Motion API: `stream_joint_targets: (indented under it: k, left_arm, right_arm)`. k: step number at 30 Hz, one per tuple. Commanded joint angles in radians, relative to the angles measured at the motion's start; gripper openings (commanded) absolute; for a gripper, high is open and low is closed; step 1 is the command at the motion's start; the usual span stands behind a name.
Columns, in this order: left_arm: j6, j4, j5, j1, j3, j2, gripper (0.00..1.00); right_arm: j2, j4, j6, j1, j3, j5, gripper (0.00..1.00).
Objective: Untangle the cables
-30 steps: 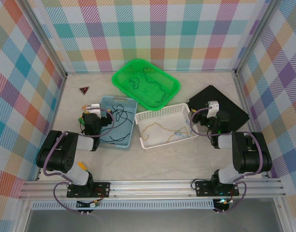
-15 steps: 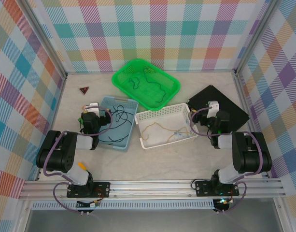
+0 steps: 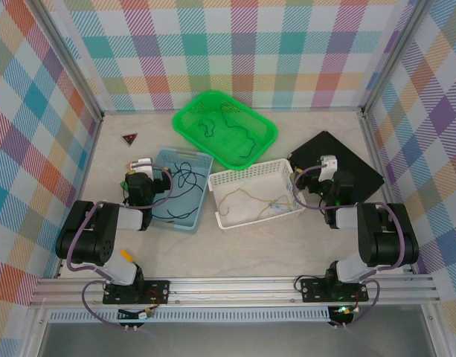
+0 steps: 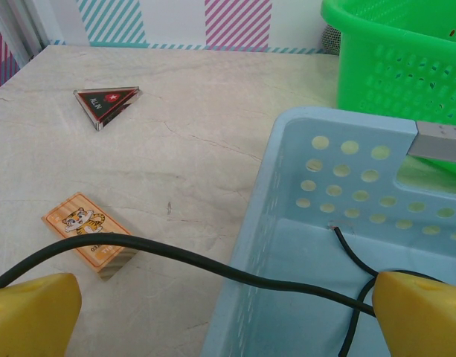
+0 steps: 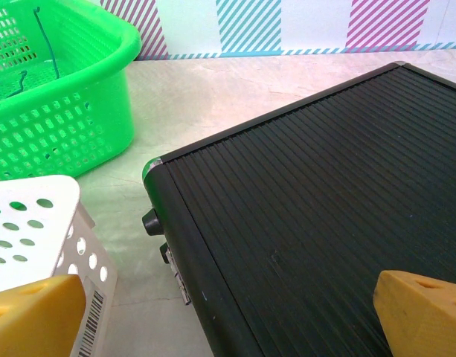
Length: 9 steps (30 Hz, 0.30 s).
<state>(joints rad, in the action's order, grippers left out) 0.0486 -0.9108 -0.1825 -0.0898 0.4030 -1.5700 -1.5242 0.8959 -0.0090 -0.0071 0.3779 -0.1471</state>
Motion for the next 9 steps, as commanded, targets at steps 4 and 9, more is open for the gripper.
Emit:
stream_joint_targets:
  k: [4,9]
  left_arm:
    - [-0.019,0.047,0.028,0.003,0.008,-0.011,1.0]
    - [-0.018,0.049,0.029,0.004,0.011,-0.012,1.0]
  right_arm:
    - [-0.016,-0.023,-0.014,-0.001,0.016,-0.006,0.99]
    - [-0.018,-0.035,0.003,-0.016,0.024,-0.016,0.99]
